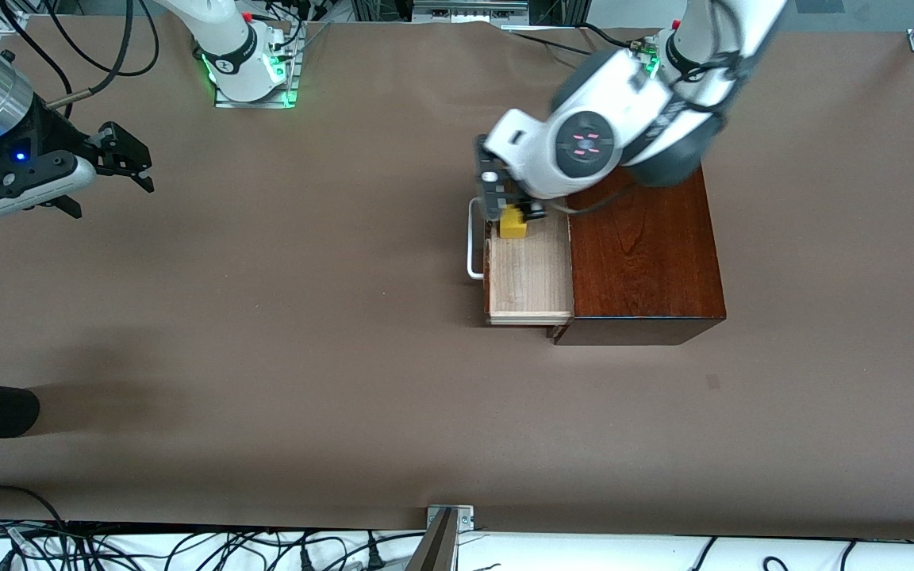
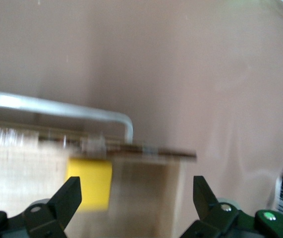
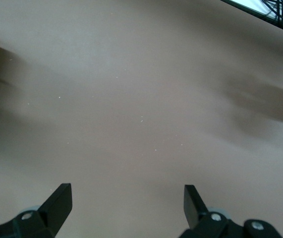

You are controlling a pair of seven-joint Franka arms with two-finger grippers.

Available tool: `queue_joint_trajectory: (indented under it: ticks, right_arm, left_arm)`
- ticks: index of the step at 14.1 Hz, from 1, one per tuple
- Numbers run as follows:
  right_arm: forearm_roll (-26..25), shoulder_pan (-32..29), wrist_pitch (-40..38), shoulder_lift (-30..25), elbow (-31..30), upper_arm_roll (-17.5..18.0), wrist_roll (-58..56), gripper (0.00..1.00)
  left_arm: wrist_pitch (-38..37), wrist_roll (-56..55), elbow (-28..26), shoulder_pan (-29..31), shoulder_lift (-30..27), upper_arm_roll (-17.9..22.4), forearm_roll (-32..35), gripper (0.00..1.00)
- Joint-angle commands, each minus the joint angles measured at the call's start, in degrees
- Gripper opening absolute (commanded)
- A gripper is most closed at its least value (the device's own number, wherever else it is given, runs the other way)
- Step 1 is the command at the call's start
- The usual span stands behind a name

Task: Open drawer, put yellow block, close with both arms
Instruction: 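Move the left gripper to the drawer front and push it inward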

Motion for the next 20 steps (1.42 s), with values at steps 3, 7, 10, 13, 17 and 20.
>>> queue_joint_trajectory:
  ticks: [3,7,10,13,17,20]
  right_arm:
    - [-3.3,-0.78,-0.27,-1.02,-0.45,1.39,3.77,1.0]
    - [-5.7,-0.6,-1.07,-0.67,1.49,1.39,4.12,1.0]
    - [-5.7,-0.86,-1.07,-0.05,1.49,1.13,3.86,1.0]
    - [-4.9,-0.69,-2.12,-0.14,1.58,1.74,4.21,1.0]
    - [-4.82,-0.78,-2.04,-0.14,1.58,0.95,4.39,1.0]
    - [-4.55,-0.51,-2.3,-0.23,1.58,1.74,4.57,1.0]
  left_arm:
    - [14.38,0.63,3.74,-9.86,8.77,0.24,12.26,1.0]
    - [14.76,0.72,6.04,-10.41,13.71,0.33,22.47,1.0]
    - [10.83,0.98,5.34,-9.1,13.54,0.77,23.46,1.0]
    - [1.77,1.24,5.95,-8.65,12.05,2.61,25.38,1.0]
    - [-5.71,0.72,5.87,-7.16,11.78,2.79,26.0,1.0]
    - [-8.62,0.89,5.43,-5.14,12.13,2.7,26.27,1.0]
